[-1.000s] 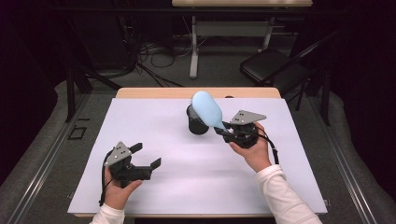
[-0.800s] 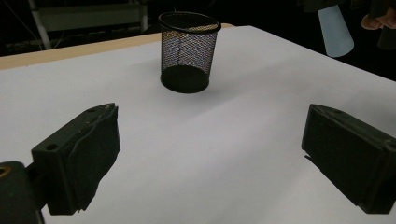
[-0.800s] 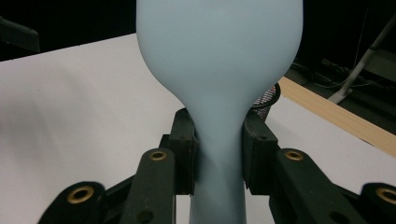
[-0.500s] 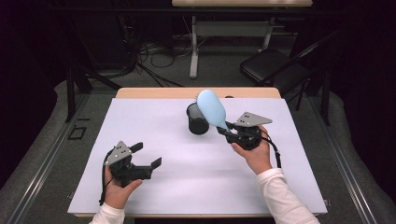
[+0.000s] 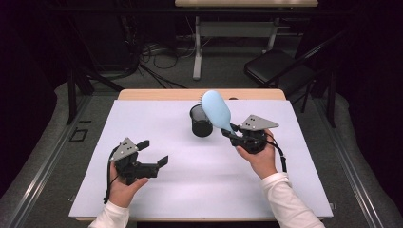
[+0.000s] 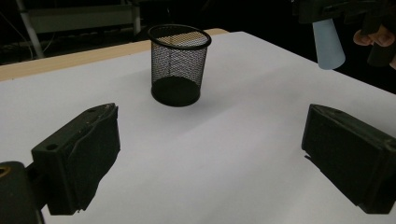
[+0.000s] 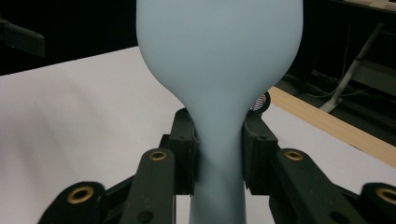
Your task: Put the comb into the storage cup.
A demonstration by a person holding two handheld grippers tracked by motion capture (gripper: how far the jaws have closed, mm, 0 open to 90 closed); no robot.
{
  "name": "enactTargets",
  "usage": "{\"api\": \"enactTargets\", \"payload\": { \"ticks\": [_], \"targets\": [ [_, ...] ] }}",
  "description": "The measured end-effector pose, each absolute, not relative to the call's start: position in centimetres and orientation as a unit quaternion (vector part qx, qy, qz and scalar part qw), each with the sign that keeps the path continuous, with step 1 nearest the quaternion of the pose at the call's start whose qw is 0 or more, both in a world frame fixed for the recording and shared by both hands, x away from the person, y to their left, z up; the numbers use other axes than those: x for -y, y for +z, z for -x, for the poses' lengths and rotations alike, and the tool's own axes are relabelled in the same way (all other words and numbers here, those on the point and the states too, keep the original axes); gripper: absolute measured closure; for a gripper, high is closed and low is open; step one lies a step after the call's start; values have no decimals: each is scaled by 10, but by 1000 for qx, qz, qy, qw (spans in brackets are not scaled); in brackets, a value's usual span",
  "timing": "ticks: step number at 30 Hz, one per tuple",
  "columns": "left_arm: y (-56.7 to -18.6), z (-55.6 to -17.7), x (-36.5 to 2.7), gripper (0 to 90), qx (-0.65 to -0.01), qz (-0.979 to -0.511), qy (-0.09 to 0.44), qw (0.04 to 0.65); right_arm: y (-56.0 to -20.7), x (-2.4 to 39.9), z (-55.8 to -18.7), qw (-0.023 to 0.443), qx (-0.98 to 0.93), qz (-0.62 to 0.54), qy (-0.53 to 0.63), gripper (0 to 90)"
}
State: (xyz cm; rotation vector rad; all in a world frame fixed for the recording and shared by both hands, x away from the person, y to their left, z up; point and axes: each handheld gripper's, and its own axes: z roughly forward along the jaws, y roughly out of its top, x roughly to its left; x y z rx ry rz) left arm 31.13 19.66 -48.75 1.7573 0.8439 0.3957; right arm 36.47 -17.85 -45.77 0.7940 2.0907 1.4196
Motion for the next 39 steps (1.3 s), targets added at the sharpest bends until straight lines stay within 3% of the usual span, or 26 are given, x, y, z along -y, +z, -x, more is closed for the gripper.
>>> {"api": "enactTargets", "payload": {
  "ticks": [39],
  "targets": [
    [-424, -362, -168, 46, -366, -732, 79, 569, -461, 178, -360, 253, -755, -296, 528, 697]
  ]
}}
